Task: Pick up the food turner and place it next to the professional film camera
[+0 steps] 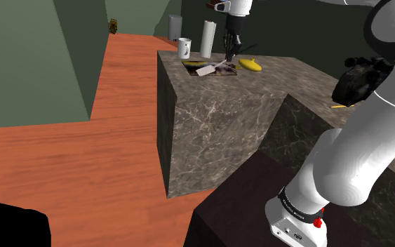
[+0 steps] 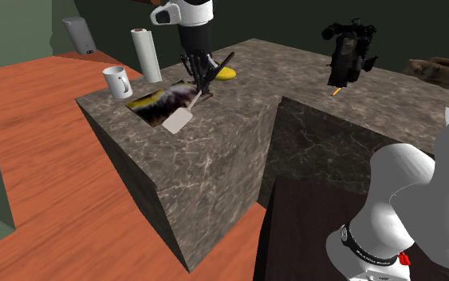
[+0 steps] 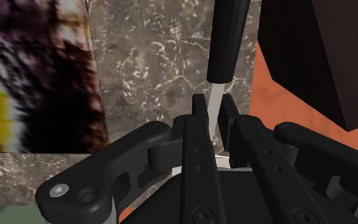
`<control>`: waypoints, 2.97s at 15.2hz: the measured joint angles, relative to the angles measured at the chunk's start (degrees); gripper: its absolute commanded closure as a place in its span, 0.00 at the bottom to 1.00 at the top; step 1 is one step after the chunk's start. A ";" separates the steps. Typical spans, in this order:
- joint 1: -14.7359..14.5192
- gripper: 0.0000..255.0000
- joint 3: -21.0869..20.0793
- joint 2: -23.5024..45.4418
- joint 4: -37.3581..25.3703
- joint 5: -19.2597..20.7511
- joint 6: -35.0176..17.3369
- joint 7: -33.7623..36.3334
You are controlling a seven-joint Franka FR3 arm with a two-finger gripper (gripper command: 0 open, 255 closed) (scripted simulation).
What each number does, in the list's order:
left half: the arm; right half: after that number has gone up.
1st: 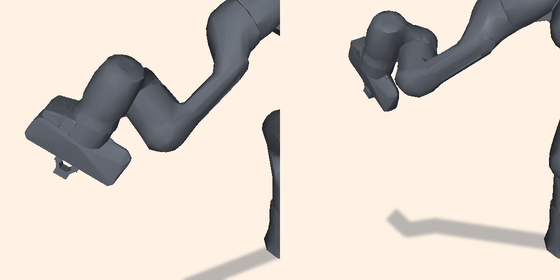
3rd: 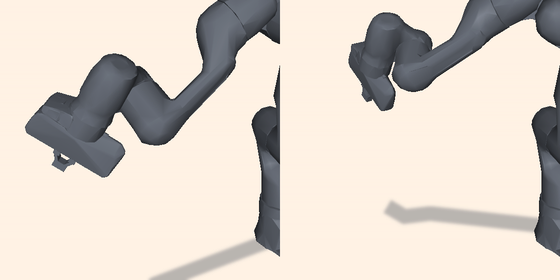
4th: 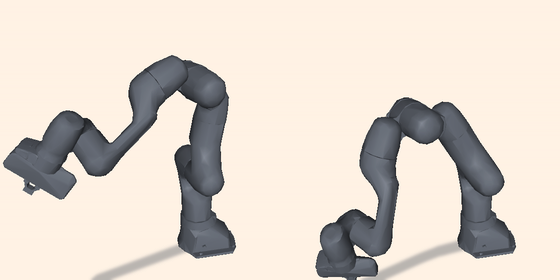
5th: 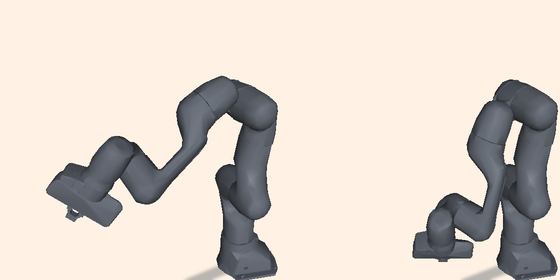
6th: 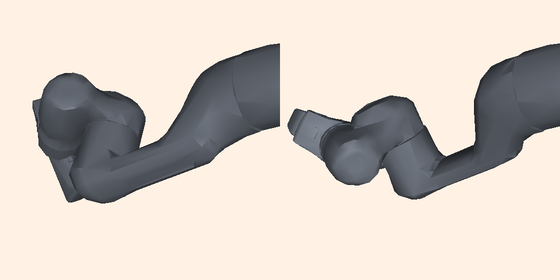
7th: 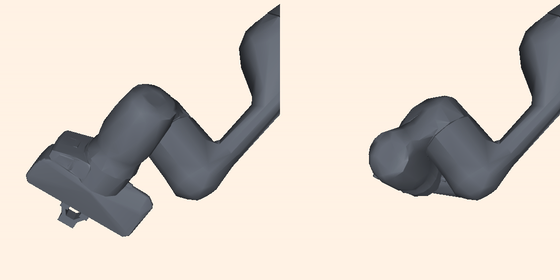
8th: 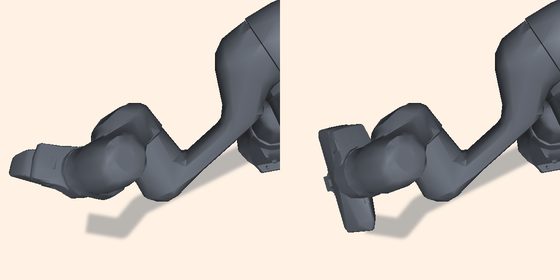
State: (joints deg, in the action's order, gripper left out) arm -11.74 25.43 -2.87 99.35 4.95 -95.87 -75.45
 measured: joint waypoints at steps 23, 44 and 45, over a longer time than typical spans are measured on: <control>1.34 1.00 1.17 7.53 -26.87 -3.26 19.91 -3.42; 4.06 1.00 3.19 -8.01 -19.38 4.55 25.63 -10.53; 4.33 1.00 3.24 -9.64 -17.65 5.36 25.30 -10.96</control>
State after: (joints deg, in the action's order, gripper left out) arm -7.41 28.68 -12.51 81.70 10.31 -70.57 -86.41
